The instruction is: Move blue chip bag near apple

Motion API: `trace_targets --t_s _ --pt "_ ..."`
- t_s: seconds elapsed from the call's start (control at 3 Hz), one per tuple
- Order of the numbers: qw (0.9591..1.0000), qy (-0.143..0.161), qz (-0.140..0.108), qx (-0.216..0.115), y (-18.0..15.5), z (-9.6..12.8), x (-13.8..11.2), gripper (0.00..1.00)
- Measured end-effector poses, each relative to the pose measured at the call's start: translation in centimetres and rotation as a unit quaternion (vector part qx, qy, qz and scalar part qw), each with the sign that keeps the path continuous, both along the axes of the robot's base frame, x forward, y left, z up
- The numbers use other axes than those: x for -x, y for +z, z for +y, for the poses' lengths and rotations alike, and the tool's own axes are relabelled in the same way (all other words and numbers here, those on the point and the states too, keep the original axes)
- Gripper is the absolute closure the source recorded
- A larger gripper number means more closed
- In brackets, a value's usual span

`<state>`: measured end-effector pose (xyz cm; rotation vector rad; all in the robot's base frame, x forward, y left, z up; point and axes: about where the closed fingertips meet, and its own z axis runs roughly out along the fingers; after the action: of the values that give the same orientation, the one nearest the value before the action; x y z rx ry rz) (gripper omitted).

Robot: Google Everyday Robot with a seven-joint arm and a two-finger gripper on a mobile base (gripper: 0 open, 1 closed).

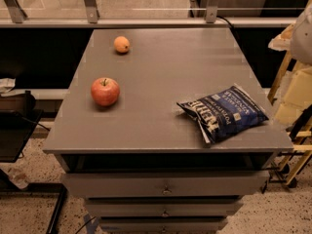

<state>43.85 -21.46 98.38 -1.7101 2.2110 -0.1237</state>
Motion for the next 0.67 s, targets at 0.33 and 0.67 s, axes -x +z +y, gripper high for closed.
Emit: trace_targets --t_s 0.33,0.67 --pt "1.0000 0.000 0.000 0.000 0.00 0.00 -0.01 0.00" --pt "0.9999 0.016 -0.001 -0.002 -0.68 0.26 -0.93 0.00"
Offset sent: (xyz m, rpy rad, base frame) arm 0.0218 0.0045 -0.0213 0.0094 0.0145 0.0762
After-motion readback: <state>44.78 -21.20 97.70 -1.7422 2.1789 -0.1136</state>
